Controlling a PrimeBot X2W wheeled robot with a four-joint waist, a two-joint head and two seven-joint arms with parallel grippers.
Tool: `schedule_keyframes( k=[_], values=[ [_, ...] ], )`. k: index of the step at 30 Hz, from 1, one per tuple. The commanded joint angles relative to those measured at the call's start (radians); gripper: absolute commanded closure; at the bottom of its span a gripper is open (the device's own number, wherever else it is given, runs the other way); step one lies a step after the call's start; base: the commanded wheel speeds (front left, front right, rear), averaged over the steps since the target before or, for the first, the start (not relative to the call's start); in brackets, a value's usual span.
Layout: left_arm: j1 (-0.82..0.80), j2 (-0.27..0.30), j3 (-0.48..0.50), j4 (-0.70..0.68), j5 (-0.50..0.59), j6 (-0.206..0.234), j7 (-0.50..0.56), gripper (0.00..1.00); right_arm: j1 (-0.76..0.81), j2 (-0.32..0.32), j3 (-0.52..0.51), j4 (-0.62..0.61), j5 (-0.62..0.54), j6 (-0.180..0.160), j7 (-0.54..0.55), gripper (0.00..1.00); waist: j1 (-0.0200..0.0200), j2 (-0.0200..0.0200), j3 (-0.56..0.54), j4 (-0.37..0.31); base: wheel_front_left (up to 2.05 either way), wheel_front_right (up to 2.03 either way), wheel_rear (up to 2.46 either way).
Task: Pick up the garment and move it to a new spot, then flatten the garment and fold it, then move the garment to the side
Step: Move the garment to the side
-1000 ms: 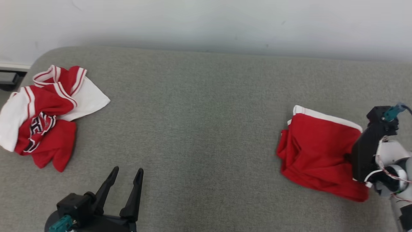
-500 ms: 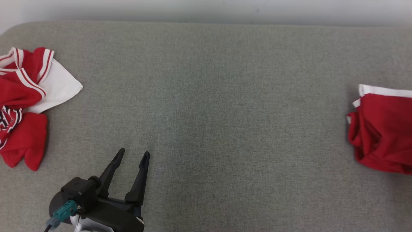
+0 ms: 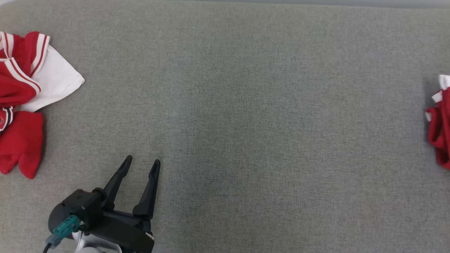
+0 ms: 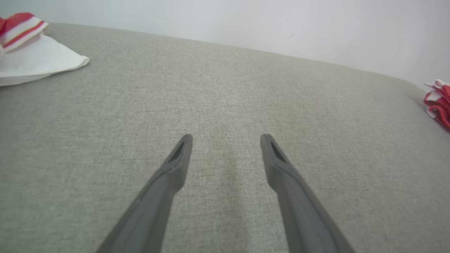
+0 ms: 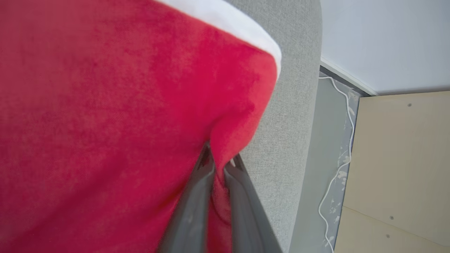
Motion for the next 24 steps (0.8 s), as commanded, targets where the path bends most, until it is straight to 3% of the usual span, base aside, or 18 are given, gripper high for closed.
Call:
schedule_keyframes(
  k=[1,7,14,15,16,17,24],
  values=[
    [-0.014,0.006,0.001,-0.004,0.004,0.006,-0.005,0.00,-0.011,-0.026,0.005,0.000,-0.016,-0.002,-0.007,1.00,-0.0002,-0.0001,0.011,-0.003,0.00,0.00,0.00],
    [-0.019,0.012,-0.005,-0.009,0.009,0.007,0.005,0.00,-0.018,-0.093,0.006,0.021,-0.057,-0.002,-0.057,1.00,-0.0002,-0.0001,0.023,-0.005,0.00,0.00,0.00],
    [-0.021,0.029,-0.006,-0.025,0.014,0.013,0.017,0.00,-0.036,-0.075,-0.017,0.045,-0.062,-0.002,-0.128,1.00,-0.0002,-0.0001,0.030,0.005,0.00,0.00,0.00],
    [-0.022,0.031,-0.006,-0.028,0.014,0.014,0.019,0.00,-0.038,-0.068,-0.008,0.042,-0.074,-0.002,-0.147,0.81,-0.0002,-0.0001,0.030,0.006,0.00,0.00,0.00],
    [-0.021,0.034,-0.006,-0.030,0.014,0.016,0.022,0.00,-0.044,-0.065,-0.011,0.042,-0.089,-0.002,-0.166,0.32,-0.0002,-0.0001,0.029,0.007,0.00,0.00,0.00],
    [-0.021,0.035,-0.007,-0.033,0.014,0.015,0.025,0.00,-0.058,-0.062,-0.007,0.048,-0.129,-0.002,-0.195,0.00,-0.0002,-0.0001,0.028,0.008,0.00,0.00,0.00],
    [-0.011,0.029,-0.014,-0.031,0.006,0.021,0.024,0.00,-0.071,0.005,-0.033,0.087,-0.176,-0.002,-0.214,0.00,-0.0002,-0.0001,-0.001,0.006,0.00,0.00,0.00]
  ],
)
